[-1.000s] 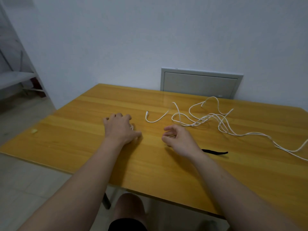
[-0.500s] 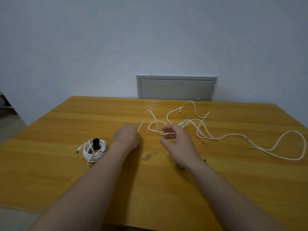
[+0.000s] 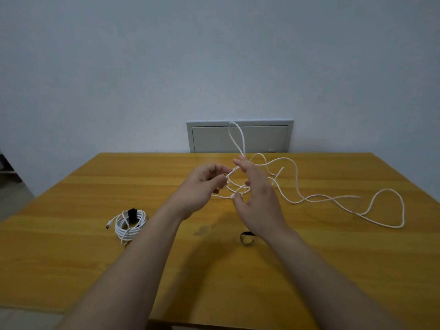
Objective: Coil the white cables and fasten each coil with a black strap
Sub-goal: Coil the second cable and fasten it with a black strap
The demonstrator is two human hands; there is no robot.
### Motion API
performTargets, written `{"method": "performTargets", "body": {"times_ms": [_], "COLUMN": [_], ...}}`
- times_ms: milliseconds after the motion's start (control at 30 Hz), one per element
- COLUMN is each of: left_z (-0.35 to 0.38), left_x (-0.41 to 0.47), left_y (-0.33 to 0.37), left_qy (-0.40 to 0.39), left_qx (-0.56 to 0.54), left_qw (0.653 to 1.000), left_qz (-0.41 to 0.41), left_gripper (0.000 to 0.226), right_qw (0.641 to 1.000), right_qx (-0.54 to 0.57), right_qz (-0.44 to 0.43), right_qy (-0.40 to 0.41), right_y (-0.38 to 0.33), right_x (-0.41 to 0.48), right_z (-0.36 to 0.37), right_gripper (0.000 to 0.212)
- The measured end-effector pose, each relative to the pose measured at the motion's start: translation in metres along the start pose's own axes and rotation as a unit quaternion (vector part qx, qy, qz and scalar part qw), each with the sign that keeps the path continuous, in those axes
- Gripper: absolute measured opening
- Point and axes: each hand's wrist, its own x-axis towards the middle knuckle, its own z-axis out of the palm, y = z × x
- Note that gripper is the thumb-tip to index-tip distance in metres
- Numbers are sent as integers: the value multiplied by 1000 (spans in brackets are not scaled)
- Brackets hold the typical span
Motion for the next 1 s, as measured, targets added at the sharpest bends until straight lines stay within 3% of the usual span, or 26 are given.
{"method": "performTargets", "body": {"times_ms": [133, 267, 400, 467, 600, 700, 867, 1000], "left_z": [8, 21, 32, 37, 44, 43, 39, 39], "left_x": [-4, 0, 8, 10, 10, 7, 2, -1], "left_y": [-6, -14, -24, -34, -46, -49, -52, -51], "left_qy": [-22, -45, -53, -59, -109, -168, -294, -313], "left_qx": [-135, -309, -444, -460, -434, -431, -534, -607], "left_qw": [990, 947, 889, 879, 885, 875, 785, 725], "left_qz": [-31, -76, -96, -108, -132, -145, -110, -89], "left_gripper": [23, 29, 30, 33, 17, 32, 33, 33], "right_qw": [992, 999, 999, 997, 993, 990, 986, 990], "right_qx": [-14, -29, -12, -5, 3, 42, 112, 106], "right_qz": [119, 28, 7, 16, -11, -12, -8, -33], "right_qy": [43, 27, 40, 73, 118, 134, 126, 92], "right_y": [12, 26, 48, 58, 69, 71, 71, 64], "right_x": [9, 6, 6, 6, 7, 6, 5, 5], "right_z": [-8, -9, -3, -3, 0, 8, 22, 23], "right_gripper": [76, 71, 33, 18, 15, 12, 13, 23]}}
